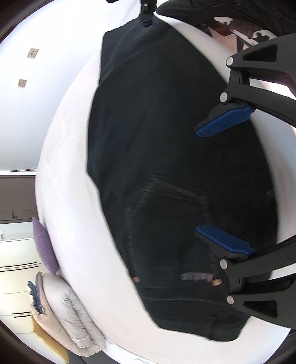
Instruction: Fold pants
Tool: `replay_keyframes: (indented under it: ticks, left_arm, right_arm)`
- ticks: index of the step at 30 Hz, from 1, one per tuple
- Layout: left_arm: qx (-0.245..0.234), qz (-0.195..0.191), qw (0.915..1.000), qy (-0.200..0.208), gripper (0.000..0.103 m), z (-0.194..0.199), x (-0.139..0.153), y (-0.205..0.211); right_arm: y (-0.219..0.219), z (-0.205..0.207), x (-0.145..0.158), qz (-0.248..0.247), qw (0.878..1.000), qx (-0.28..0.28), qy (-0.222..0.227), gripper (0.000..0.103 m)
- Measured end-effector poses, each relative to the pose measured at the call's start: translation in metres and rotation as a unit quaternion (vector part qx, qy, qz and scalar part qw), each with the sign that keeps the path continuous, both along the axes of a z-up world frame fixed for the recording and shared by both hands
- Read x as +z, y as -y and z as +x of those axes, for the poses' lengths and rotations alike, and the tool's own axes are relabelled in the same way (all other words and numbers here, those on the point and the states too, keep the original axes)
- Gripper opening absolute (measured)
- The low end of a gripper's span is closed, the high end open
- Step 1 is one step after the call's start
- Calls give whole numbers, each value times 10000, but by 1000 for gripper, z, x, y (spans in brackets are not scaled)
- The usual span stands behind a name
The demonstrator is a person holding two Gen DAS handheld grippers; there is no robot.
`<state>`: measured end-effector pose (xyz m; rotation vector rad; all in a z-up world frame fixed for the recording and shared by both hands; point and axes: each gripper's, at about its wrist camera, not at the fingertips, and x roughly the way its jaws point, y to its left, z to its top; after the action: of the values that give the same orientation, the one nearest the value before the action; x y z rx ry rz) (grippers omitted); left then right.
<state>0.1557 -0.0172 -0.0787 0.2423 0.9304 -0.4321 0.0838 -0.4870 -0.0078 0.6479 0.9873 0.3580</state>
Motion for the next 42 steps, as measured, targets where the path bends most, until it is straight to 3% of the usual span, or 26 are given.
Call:
replay_keyframes:
  ticks: [5, 10, 12, 13, 15, 17, 22, 27, 30, 33, 35, 36, 40, 42]
  left_arm:
    - [175, -37, 9998, 76, 82, 55, 6, 6]
    - [526, 276, 9975, -372, 82, 89, -22, -6]
    - [579, 100, 9975, -405, 83, 88, -29, -16]
    - [614, 34, 9974, -387, 83, 86, -30, -20]
    - [637, 38, 9974, -332, 83, 80, -32, -26]
    - [627, 41, 9976, -279, 83, 77, -34, -29]
    - [690, 17, 9974, -224, 83, 81, -37, -30]
    - [751, -15, 9970, -159, 83, 79, -37, -35]
    - [807, -4, 9967, -102, 83, 76, -36, -40]
    - [912, 63, 9957, -117, 80, 73, -28, -37]
    - [859, -56, 9963, -14, 79, 72, -15, -29]
    - [789, -144, 9968, 61, 79, 71, -9, -25]
    - [341, -342, 9982, 365, 79, 84, 19, 19]
    - [101, -369, 9988, 291, 79, 99, 16, 42]
  right_arm:
    - [-30, 79, -2, 604, 9981, 108, -26, 12]
    - [-65, 139, -59, 1268, 9897, 138, -646, 12]
    - [-67, 147, -84, 1247, 9881, 9, -904, 10]
    - [-63, 145, -97, 1412, 9854, -120, -943, 2]
    - [-44, 135, -104, 1700, 9816, -345, -804, 1]
    - [-9, 121, -101, 1642, 9814, -819, -568, 1]
    - [102, 68, -101, 1915, 9483, -2528, -116, 0]
    - [180, 14, -80, 1271, 9185, -3734, 286, 0]
    - [213, -23, -71, 987, 8870, -4500, 316, 0]
    - [224, -55, -66, 794, 8570, -5092, 51, 1]
    - [210, -55, -56, 761, 8655, -4947, 182, 1]
    - [194, -47, -48, 694, 8768, -4750, 286, 1]
    - [116, 15, -16, 422, 9339, -3487, 673, 3]
    - [64, 51, -18, 537, 9618, -2595, 689, 3]
